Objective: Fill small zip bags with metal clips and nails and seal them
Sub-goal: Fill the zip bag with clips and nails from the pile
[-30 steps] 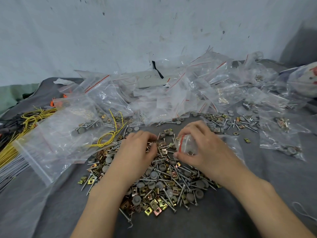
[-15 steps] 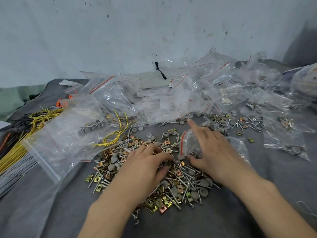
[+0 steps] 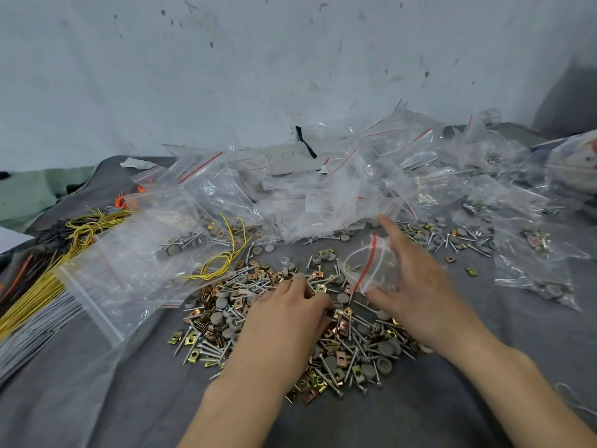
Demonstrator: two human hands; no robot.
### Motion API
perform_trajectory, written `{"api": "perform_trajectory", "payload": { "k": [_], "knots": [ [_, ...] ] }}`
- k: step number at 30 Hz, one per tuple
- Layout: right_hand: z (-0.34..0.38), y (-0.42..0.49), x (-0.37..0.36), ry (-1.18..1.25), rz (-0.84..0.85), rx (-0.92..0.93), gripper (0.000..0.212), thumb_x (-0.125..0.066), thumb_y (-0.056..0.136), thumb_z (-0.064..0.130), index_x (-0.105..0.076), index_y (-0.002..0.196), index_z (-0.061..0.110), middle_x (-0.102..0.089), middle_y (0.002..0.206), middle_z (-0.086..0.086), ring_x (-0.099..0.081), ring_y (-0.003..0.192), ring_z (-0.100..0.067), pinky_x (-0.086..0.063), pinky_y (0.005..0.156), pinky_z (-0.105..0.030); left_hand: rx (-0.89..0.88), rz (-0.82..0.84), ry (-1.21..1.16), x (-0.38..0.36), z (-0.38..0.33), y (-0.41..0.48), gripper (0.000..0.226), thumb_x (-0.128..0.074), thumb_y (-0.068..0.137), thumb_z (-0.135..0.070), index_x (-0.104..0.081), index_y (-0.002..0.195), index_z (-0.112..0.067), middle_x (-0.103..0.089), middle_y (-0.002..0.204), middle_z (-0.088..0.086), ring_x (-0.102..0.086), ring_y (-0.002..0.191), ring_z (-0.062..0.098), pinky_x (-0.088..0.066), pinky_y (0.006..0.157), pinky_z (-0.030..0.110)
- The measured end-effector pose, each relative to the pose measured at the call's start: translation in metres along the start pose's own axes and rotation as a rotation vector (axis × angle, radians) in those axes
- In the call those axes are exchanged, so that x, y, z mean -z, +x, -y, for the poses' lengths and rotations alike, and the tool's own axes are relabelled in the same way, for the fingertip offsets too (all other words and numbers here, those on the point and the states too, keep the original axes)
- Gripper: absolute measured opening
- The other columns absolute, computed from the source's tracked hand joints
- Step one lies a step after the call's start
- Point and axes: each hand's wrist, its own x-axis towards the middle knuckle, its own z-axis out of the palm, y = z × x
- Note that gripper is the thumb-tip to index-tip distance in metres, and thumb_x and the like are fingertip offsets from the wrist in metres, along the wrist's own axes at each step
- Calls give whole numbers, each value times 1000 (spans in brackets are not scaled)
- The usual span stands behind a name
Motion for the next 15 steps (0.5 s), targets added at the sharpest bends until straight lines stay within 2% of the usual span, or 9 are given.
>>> {"api": "perform_trajectory", "payload": {
  "k": [3, 7, 9, 11, 12, 15],
  "knots": [
    [-2, -3, 1, -22, -8, 20, 97, -61, 79, 57, 3, 151, 51, -48, 143, 3, -32, 129, -9, -19, 109, -26, -2, -3, 44, -4, -1, 8, 29, -41, 102, -45, -54, 125, -35, -51, 123, -8, -48, 117, 16, -45, 91, 32],
    [-8, -5, 1, -102, -4, 29, 100, -69, 86, 51, 7, 151, 51, -47, 146, 5, -33, 135, -14, -17, 114, -27, 16, -17, -77, -4, 5, 8, 27, -43, 101, -46, -57, 122, -37, -51, 126, -15, -44, 121, 10, -33, 100, 28],
    [-9, -5, 1, -122, -37, 58, 99, -68, 85, 49, 4, 153, 48, -49, 131, 12, -34, 124, -4, -18, 111, -23, 20, -117, -135, 1, 7, 6, 26, -45, 100, -45, -62, 117, -35, -53, 122, -15, -45, 116, 10, -32, 100, 30],
    [-8, -5, 1, -125, -55, 74, 99, -68, 83, 45, 1, 154, 45, -43, 120, 17, -26, 107, 10, -18, 106, -20, 51, -232, -268, 9, 7, 7, 22, -49, 99, -40, -65, 112, -32, -57, 112, -15, -49, 108, 9, -37, 95, 30],
    [-7, -4, 0, -124, -52, 67, 100, -69, 83, 45, 0, 154, 43, -43, 121, 18, -23, 104, 12, -19, 107, -22, 73, -280, -357, 13, 7, 9, 19, -51, 99, -37, -66, 109, -31, -59, 107, -16, -51, 104, 8, -39, 92, 27],
    [-3, -4, 0, -118, -47, 47, 102, -71, 82, 45, -2, 157, 39, -50, 131, 12, -30, 117, 2, -21, 112, -29, 159, -334, -620, 21, 4, 14, 12, -56, 99, -31, -67, 105, -32, -64, 96, -20, -56, 93, -2, -38, 78, 9]
  ]
}}
